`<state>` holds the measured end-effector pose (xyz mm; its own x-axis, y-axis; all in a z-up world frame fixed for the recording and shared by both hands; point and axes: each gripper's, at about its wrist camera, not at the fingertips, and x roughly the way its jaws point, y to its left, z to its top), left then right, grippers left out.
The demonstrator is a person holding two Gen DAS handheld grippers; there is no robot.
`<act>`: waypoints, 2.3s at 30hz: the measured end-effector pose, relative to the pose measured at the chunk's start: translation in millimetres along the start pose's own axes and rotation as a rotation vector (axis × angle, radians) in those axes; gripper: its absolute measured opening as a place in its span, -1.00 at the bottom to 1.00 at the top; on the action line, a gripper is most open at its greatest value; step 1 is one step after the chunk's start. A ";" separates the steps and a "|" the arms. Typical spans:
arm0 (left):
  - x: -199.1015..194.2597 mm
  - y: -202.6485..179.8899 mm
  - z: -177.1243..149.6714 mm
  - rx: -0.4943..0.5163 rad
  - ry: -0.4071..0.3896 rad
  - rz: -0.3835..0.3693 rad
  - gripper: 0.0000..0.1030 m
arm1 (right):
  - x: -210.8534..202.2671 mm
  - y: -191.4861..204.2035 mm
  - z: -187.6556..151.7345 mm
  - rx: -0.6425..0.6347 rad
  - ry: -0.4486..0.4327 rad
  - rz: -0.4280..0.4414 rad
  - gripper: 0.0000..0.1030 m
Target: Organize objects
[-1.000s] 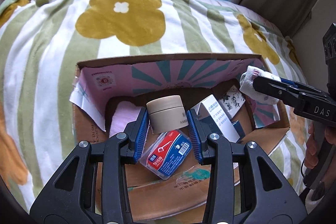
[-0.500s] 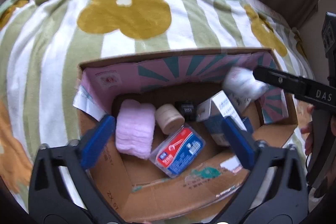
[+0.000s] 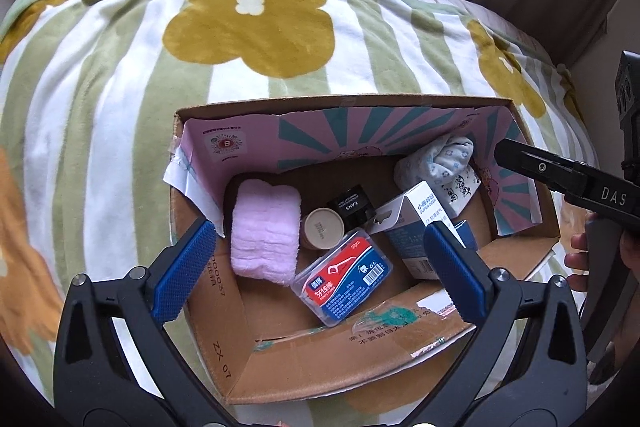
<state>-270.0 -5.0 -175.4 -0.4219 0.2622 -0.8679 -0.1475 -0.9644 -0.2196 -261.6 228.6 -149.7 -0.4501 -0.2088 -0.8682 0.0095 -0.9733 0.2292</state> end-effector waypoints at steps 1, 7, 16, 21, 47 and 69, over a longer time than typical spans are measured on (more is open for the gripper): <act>-1.2 0.1 0.0 0.001 0.000 0.003 1.00 | -0.3 0.2 -1.2 -0.001 0.001 -0.001 0.99; -11.6 2.4 -3.2 -0.017 -0.012 -0.004 1.00 | -6.9 6.6 -5.9 -0.043 -0.004 -0.015 0.99; -54.7 0.5 2.6 -0.035 -0.062 0.018 1.00 | -41.1 21.0 -5.4 -0.068 -0.052 -0.012 0.99; -94.0 -4.1 5.2 -0.039 -0.113 0.017 1.00 | -77.7 30.1 -3.9 -0.072 -0.087 -0.011 0.99; -154.7 -21.7 -71.1 -0.101 -0.125 0.076 1.00 | -138.0 27.9 -77.2 -0.095 -0.084 -0.097 0.99; -153.5 -33.1 -59.4 -0.099 -0.131 0.042 1.00 | -141.7 22.0 -69.6 -0.082 -0.100 -0.131 0.99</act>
<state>-147.2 -15.4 -61.4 -0.5395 0.2173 -0.8134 -0.0408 -0.9717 -0.2325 -135.5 230.2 -52.3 -0.5391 -0.0733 -0.8391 0.0160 -0.9969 0.0769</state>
